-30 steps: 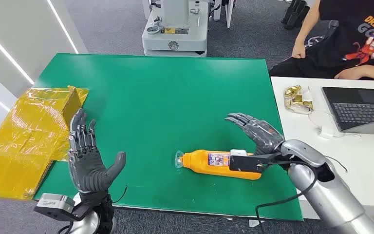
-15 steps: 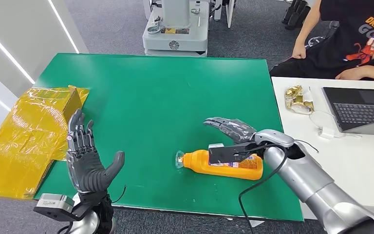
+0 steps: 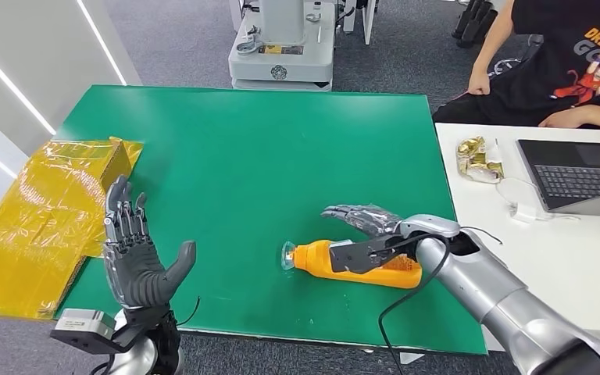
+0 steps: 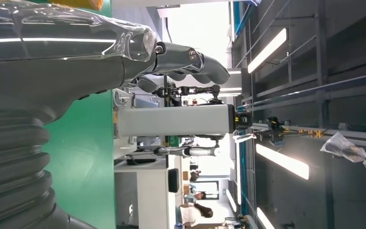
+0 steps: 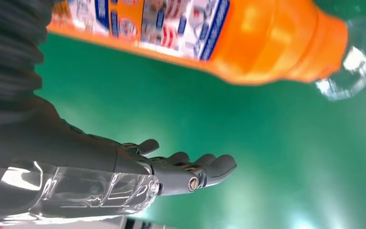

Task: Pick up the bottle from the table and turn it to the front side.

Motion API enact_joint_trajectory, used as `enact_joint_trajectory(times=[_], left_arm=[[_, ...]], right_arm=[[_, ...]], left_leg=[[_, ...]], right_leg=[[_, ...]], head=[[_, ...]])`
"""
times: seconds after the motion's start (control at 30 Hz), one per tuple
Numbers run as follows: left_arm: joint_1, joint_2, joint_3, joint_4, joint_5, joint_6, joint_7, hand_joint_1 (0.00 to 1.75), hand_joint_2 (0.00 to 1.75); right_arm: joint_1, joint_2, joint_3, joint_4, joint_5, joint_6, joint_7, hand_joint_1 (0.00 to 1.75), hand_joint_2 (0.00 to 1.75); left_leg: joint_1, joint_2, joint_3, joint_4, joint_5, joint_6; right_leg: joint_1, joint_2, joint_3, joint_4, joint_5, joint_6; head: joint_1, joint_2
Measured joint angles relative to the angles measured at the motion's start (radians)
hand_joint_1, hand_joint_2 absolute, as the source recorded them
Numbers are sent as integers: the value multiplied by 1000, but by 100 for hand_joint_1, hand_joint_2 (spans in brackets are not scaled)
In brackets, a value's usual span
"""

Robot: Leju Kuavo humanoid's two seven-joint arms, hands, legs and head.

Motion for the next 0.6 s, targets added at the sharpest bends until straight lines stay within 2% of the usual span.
enact_joint_trajectory(times=[0.37,0.6], left_arm=[[21,-2,14,0,-9,1,0,0,175],[16,-6,16,0,-9,10,0,0,175]], right_arm=[[19,-8,89,46,-21,-26,63,0,175],[31,-28,114,58,-5,-52,138,0,175]], left_leg=[[0,0,0,0,0,0],[0,0,0,0,0,0]], right_leg=[[0,0,0,0,0,0],[0,0,0,0,0,0]], head=[[0,0],[0,0]])
